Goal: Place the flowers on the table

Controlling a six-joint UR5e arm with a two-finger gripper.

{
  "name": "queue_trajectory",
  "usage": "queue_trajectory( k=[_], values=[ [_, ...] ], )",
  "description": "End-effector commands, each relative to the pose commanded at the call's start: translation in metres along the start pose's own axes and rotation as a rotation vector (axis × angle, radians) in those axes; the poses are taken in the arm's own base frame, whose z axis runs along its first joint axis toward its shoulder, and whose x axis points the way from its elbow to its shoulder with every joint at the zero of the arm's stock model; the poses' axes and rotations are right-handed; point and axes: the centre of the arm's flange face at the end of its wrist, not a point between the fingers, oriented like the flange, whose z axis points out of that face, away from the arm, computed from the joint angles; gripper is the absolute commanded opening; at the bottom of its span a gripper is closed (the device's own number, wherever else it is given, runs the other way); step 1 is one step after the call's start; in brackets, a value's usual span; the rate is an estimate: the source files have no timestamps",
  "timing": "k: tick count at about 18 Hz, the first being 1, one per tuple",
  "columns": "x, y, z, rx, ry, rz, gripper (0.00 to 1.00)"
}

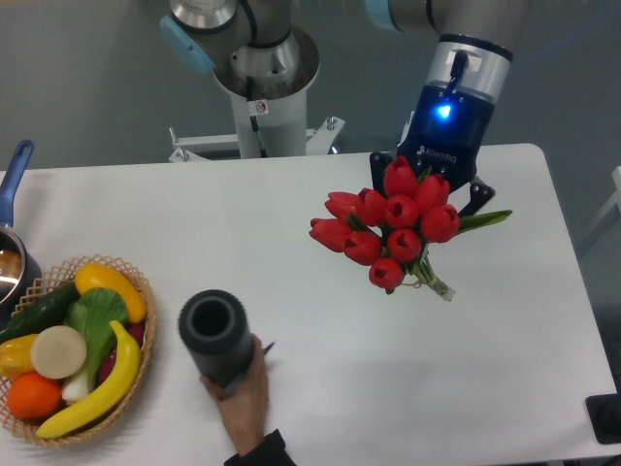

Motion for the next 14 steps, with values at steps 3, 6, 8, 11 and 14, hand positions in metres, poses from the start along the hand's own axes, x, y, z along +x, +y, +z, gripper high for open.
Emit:
queue_trajectory(
  k=[3, 6, 8, 11, 14],
  values=[
    [-0.002, -0.010, -0.004, -0.003, -0.014, 0.014, 0.37],
    [-0.002, -0.009, -0.004, -0.007, -0.015, 0.011, 0.37],
    [-0.002, -0.011, -0.006, -0.023, -0.012, 0.002, 0.37],
    [-0.006, -0.015, -0.013, -0.121, -0.023, -0.021, 0.37],
    [-0.003, -0.013, -0.013, -0.257, -0.049, -0.019, 0.37]
  ],
)
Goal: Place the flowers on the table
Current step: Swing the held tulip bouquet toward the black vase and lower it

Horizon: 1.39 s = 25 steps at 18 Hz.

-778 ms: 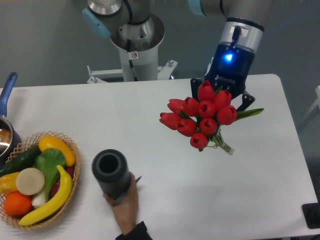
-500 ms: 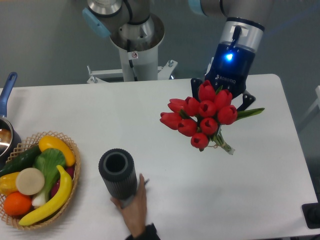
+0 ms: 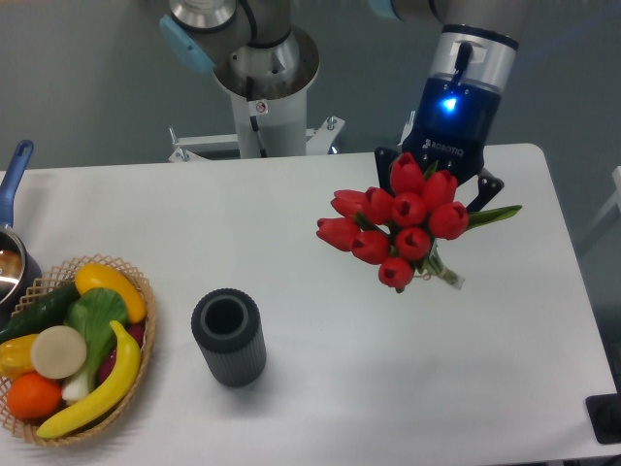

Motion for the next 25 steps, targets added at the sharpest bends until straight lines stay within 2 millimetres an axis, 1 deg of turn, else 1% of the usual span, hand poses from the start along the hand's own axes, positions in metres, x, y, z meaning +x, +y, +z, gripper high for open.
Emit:
queue_trajectory(
  k=[2, 5, 7, 9, 12, 14, 15, 17, 20, 23, 25],
  values=[
    [0.010, -0.003, 0.007, -0.062, 0.006, 0.014, 0.37],
    [0.027, -0.002, 0.019, -0.184, -0.001, 0.051, 0.37],
    [0.042, -0.010, 0.032, -0.261, -0.007, 0.115, 0.37],
    [0.052, -0.010, 0.043, -0.316, -0.001, 0.136, 0.37],
    [0.068, -0.001, 0.067, -0.428, 0.024, 0.218, 0.37],
    [0.086, 0.003, 0.083, -0.510, 0.046, 0.272, 0.37],
    [0.093, 0.007, 0.093, -0.540, 0.058, 0.285, 0.37],
    [0.101, 0.016, 0.108, -0.579, 0.082, 0.295, 0.37],
    [0.120, 0.031, 0.137, -0.656, 0.122, 0.323, 0.38],
    [0.134, 0.037, 0.156, -0.723, 0.134, 0.363, 0.38],
    [0.139, 0.043, 0.166, -0.739, 0.154, 0.365, 0.38]
  ],
)
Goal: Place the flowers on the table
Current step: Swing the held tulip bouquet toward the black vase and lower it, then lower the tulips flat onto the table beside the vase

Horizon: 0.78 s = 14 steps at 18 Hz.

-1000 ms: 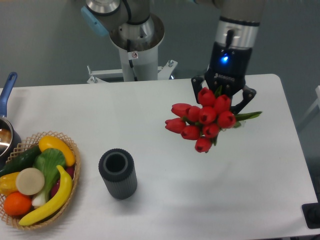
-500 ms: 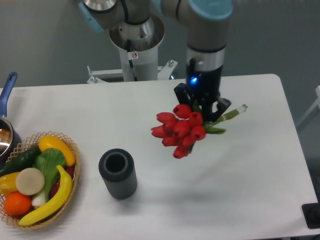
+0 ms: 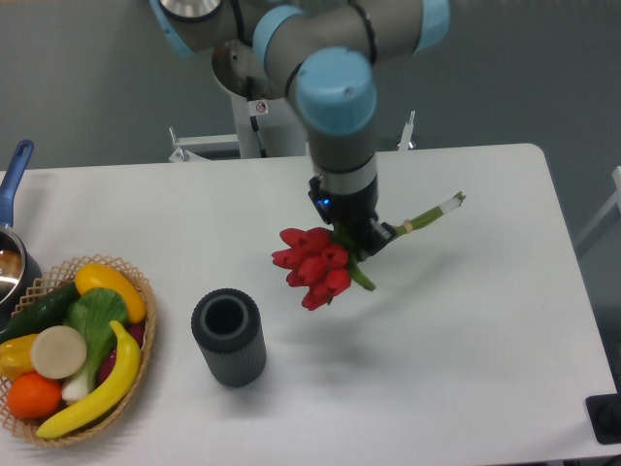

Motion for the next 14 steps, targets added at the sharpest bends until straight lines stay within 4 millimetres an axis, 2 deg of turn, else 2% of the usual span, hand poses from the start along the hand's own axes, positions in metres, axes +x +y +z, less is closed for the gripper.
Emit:
queue_trajectory(
  k=[4, 14],
  values=[
    [0.005, -0.002, 0.022, -0.023, 0.037, 0.059, 0.38],
    [-0.006, -0.006, 0.063, -0.048, 0.099, 0.058, 0.38]
  ],
)
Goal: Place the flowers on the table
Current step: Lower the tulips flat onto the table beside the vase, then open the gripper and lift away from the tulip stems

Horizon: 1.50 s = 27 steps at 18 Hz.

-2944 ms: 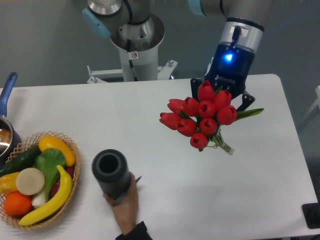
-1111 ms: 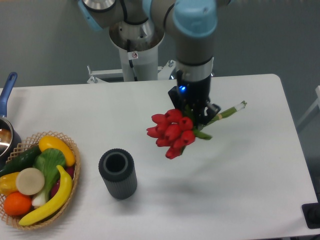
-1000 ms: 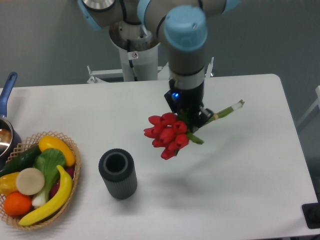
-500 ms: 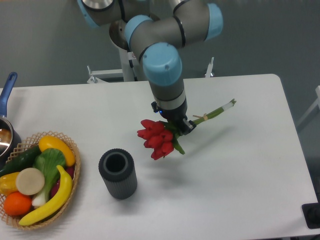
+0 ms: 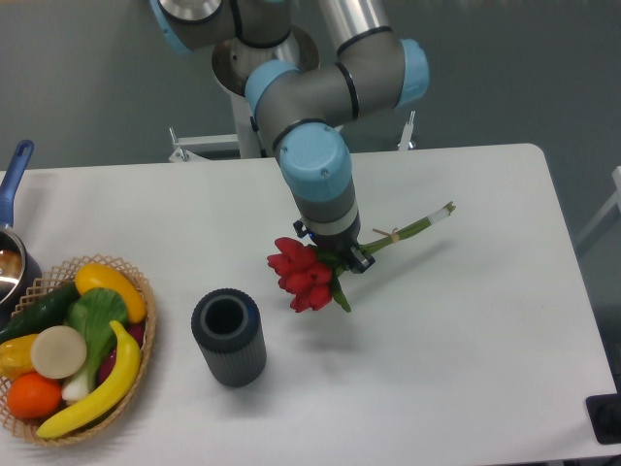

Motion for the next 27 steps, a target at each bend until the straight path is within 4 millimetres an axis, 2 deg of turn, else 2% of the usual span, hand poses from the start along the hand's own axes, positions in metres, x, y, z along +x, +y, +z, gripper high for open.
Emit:
queue_trajectory(
  k=[5, 7, 9, 10, 12, 13, 15, 18, 20, 22, 25, 26, 27],
  values=[
    [-0.003, -0.002, 0.006, -0.003, 0.009, 0.005, 0.38],
    [-0.005, -0.003, 0.008, -0.002, 0.007, 0.009, 0.51],
    [-0.007, -0.002, 0.007, 0.004, -0.006, 0.005, 0.53],
    [-0.008, -0.002, 0.007, 0.007, -0.011, 0.004, 0.62],
    [-0.009, -0.003, 0.008, 0.007, -0.013, 0.003, 0.70],
    [-0.009, -0.003, 0.007, 0.008, -0.016, 0.003, 0.77],
    [-0.010, 0.000, 0.007, 0.009, -0.019, -0.001, 0.79],
    [-0.012, 0.008, -0.004, 0.021, -0.034, 0.022, 1.00],
    [-0.008, 0.022, -0.042, 0.072, -0.089, 0.021, 1.00],
    [-0.004, 0.030, -0.066, 0.163, -0.110, 0.000, 1.00],
    [0.001, 0.059, -0.114, 0.256, -0.175, -0.044, 1.00],
    [0.003, 0.067, -0.126, 0.260, -0.194, -0.054, 1.00],
    [0.002, 0.075, -0.127, 0.260, -0.192, -0.066, 1.00]
  ],
)
